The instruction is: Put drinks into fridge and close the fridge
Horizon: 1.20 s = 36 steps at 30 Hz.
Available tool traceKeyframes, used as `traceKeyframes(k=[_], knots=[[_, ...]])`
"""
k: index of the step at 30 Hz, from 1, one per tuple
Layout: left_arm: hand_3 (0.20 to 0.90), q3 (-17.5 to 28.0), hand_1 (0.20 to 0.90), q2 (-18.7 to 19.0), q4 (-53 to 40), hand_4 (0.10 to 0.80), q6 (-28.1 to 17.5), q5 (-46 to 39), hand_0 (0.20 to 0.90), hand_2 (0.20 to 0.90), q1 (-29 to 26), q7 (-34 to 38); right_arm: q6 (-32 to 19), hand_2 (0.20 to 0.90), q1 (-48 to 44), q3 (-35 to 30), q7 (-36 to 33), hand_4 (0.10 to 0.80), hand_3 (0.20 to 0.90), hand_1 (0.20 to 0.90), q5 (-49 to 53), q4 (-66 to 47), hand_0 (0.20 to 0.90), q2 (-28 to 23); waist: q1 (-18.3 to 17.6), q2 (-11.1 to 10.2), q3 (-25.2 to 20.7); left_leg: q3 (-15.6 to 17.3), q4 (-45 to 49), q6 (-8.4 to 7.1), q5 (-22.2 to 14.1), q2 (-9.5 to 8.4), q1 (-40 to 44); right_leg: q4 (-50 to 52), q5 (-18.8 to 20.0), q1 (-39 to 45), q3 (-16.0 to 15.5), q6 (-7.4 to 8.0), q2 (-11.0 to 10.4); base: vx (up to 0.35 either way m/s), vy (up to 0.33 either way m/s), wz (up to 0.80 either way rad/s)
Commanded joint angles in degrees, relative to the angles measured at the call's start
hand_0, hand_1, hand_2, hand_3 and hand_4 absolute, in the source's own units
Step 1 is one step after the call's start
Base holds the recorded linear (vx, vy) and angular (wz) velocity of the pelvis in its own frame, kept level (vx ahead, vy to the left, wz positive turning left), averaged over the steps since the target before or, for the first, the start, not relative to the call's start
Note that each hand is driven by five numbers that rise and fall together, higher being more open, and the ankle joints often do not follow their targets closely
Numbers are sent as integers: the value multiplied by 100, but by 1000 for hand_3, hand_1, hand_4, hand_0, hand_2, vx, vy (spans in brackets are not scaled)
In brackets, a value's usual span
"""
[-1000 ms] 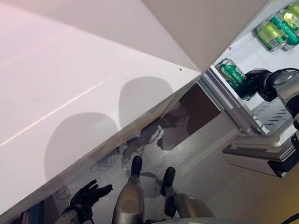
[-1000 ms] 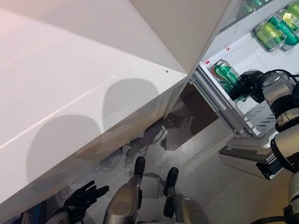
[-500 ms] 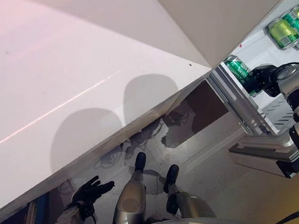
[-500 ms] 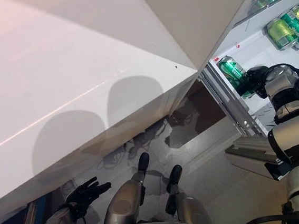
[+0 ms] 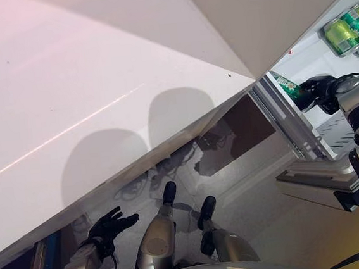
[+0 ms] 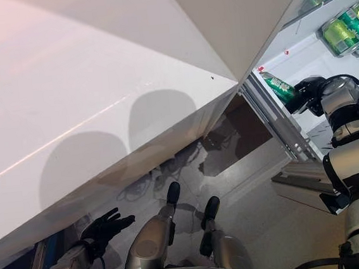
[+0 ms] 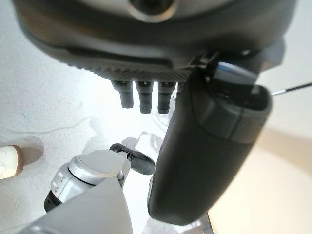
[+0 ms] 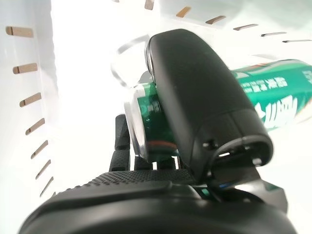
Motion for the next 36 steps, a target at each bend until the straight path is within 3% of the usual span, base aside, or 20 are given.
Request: traceKeyframes(k=[1,7,16,24,28,30,36], knots=[[900,-281,900,432,39,800,261,-8,900,900,374,-23,-244,900,-626,360,-86,800,900,900,-32,-102,900,-491,-17,93,-356,84,-114,-150,-400,97,-7,125,303,-273,-93,484,-231,-16,34,-3],[900,-282,900,408,447,800,189,166,900,900,302,-247,-426,900,-484,321,-444,800,900,900,354,-588,900,-734,-224,114,-518,189,-161,-148,-419,97,163,91,307,-181,-2,498,-238,-17,41,-2],[900,-266,900,376,794,800,159,368,900,900,375,-420,-606,900,97,51,-908,800,900,900,955,-2347,900,-1417,-717,52,-928,455,-179,-155,-530,126,505,37,313,7,242,564,-243,-6,20,-14],[900,-175,900,136,1150,800,204,544,900,900,398,-579,-943,900,1320,-1345,-2035,800,900,900,1431,-4231,900,-1796,-1220,132,-1346,702,-179,-134,-673,140,775,23,246,137,521,616,-213,-20,25,-17],[900,-128,900,-77,1351,800,193,693,900,900,434,-642,-1190,900,2781,-2784,-2837,800,900,900,1573,-5302,900,-1542,-1518,215,-1608,797,-179,-113,-767,140,911,26,167,213,730,607,-159,0,16,-20],[900,-60,900,-211,1431,800,203,725,900,900,426,-591,-1332,900,3611,-3495,-3305,800,900,900,1552,-5857,900,-1129,-1710,284,-1710,795,-179,-87,-830,126,998,56,104,260,914,582,-108,28,-6,-18],[900,45,900,-384,1510,800,222,840,900,900,473,-457,-1682,900,5204,-4372,-3807,800,900,900,1224,-6455,900,-6,-1960,405,-1790,762,-179,3,-956,87,1239,253,-88,408,1229,522,-39,59,-21,-22]])
